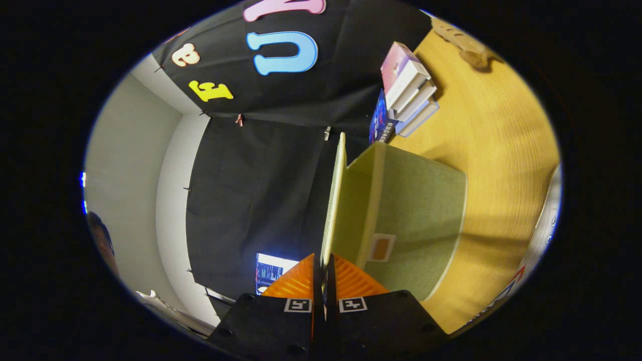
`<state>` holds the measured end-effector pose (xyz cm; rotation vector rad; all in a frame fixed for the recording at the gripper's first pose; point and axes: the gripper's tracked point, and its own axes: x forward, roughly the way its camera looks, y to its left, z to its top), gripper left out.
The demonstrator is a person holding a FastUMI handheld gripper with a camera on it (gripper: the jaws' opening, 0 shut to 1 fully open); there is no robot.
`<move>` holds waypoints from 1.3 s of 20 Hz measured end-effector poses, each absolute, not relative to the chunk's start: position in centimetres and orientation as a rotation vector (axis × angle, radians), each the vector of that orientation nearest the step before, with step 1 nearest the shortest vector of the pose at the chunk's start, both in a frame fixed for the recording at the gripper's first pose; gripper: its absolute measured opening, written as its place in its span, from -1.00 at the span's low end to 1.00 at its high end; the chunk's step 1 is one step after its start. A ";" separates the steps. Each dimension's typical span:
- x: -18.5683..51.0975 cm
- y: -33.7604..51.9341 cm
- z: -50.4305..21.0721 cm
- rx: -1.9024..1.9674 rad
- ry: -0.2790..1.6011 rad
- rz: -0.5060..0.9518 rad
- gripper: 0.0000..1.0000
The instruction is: Open the storage box then place both shoes into the box .Put the left shoe in first, then the right shoe, with the right side of both shoes facing outward in a uniform manner.
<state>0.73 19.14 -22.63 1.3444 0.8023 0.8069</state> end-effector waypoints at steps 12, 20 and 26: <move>6.2 30.0 -9.3 1.047 0.637 0.850 -0.89; 8.6 39.7 -9.5 1.025 0.679 0.855 -0.86; 9.2 43.2 -10.4 1.013 0.679 0.845 -0.72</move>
